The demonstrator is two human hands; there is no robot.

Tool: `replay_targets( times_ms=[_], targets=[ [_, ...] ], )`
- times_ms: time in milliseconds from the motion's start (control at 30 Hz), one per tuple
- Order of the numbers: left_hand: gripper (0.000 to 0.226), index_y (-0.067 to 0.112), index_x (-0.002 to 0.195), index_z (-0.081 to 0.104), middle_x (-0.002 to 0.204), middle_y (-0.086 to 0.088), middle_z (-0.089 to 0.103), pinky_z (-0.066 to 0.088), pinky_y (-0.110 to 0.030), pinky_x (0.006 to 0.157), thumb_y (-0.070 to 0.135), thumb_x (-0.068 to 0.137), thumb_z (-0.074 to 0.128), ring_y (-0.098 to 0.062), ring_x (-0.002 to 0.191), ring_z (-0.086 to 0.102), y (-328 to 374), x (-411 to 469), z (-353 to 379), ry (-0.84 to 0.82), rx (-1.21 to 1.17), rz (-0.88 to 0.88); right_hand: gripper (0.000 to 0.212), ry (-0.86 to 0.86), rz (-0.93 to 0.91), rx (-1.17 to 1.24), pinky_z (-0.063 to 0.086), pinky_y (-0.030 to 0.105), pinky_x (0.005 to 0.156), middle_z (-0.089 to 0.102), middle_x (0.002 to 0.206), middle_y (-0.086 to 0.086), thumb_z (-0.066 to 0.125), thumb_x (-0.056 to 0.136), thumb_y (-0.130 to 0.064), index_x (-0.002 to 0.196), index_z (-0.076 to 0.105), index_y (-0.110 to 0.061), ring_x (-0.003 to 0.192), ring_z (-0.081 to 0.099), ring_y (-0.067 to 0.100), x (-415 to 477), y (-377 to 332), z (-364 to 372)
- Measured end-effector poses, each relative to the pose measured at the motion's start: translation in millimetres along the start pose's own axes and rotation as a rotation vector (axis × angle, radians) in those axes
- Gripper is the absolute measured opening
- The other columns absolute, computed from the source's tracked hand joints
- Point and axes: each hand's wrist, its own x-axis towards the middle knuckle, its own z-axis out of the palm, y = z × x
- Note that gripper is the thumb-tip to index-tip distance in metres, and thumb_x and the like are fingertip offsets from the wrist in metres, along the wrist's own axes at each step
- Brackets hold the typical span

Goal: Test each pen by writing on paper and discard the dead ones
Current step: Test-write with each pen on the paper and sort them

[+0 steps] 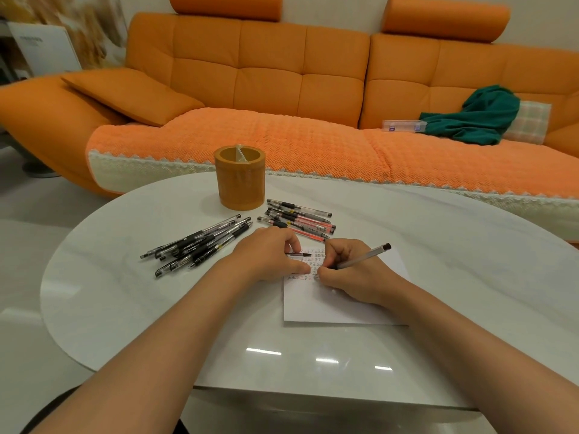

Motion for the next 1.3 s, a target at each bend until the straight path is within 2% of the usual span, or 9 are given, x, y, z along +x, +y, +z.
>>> replay_targets(
  times_ms=[233,400,667,767,833,1000,1067,1233,1300],
  targets=[
    [0.04,0.038,0.103,0.06,0.099,0.017,0.057,0.052,-0.032,0.081,0.058,0.073,0.079,-0.007,0.094,0.056,0,-1,0,0.001,-0.002,-0.005,0.017,-0.038,0.007,-0.007,0.044,0.024,0.049,0.061,0.059,0.006,0.067,0.08,0.005,0.069,0.055,0.0,0.052,0.057,0.014,0,0,-1],
    [0.041,0.038,0.104,0.061,0.101,0.017,0.058,0.053,-0.033,0.082,0.058,0.073,0.078,-0.008,0.095,0.056,1,-2,0,0.004,-0.004,-0.006,0.02,-0.037,0.023,0.01,0.041,0.025,0.046,0.057,0.057,0.008,0.065,0.079,0.007,0.067,0.052,-0.004,0.049,0.054,0.016,1,1,-1],
    [0.04,0.037,0.106,0.062,0.101,0.017,0.057,0.052,-0.031,0.08,0.059,0.075,0.076,-0.006,0.092,0.056,2,-6,-2,0.007,0.009,0.028,0.014,0.147,0.05,0.287,0.038,0.026,0.043,0.056,0.058,0.009,0.065,0.089,0.004,0.083,0.069,-0.008,0.046,0.046,0.02,1,1,-4],
    [0.033,0.036,0.106,0.062,0.1,0.017,0.054,0.051,-0.031,0.08,0.053,0.081,0.074,-0.004,0.091,0.054,1,-8,-5,0.001,0.005,0.059,0.03,0.195,0.012,0.304,0.043,0.03,0.044,0.065,0.078,0.012,0.053,0.099,0.003,0.103,0.076,-0.015,0.055,0.055,0.025,0,4,-7],
    [0.027,0.036,0.109,0.062,0.102,0.016,0.055,0.047,-0.025,0.074,0.045,0.085,0.072,-0.002,0.087,0.053,-1,-9,-7,-0.016,-0.009,0.076,0.036,0.167,0.006,0.379,0.05,0.034,0.047,0.068,0.094,0.014,0.042,0.103,0.004,0.121,0.069,-0.012,0.064,0.062,0.027,0,3,-14],
    [0.015,0.033,0.107,0.067,0.099,0.017,0.062,0.038,-0.015,0.063,0.028,0.092,0.069,0.001,0.078,0.054,-4,-11,-11,0.017,-0.023,0.112,0.043,0.125,0.144,0.614,0.057,0.039,0.056,0.066,0.105,0.026,0.031,0.102,0.007,0.117,0.07,-0.005,0.072,0.065,0.031,1,-13,-33],
    [0.013,0.034,0.105,0.068,0.096,0.021,0.061,0.036,-0.013,0.062,0.025,0.095,0.066,0.003,0.077,0.053,-3,-12,-12,0.029,-0.02,0.119,0.035,0.11,0.132,0.489,0.054,0.037,0.053,0.067,0.097,0.016,0.037,0.102,0.004,0.116,0.066,-0.011,0.065,0.064,0.027,1,-17,-37],
    [0.017,0.031,0.108,0.071,0.098,0.021,0.06,0.036,-0.01,0.064,0.024,0.099,0.059,0.005,0.08,0.052,-1,-14,-13,0.078,-0.067,0.125,0.026,0.196,0.025,-0.453,0.048,0.031,0.068,0.068,0.095,-0.017,0.066,0.093,-0.023,0.112,0.061,-0.041,0.07,0.059,0.004,4,-6,-35],
    [0.017,0.031,0.109,0.07,0.099,0.019,0.061,0.036,-0.011,0.065,0.024,0.1,0.057,0.004,0.081,0.052,1,-14,-12,0.095,-0.085,0.119,0.021,0.195,0.001,-0.537,0.042,0.027,0.07,0.067,0.096,-0.024,0.064,0.094,-0.025,0.107,0.069,-0.041,0.072,0.053,-0.004,4,-5,-33]
  ],
)
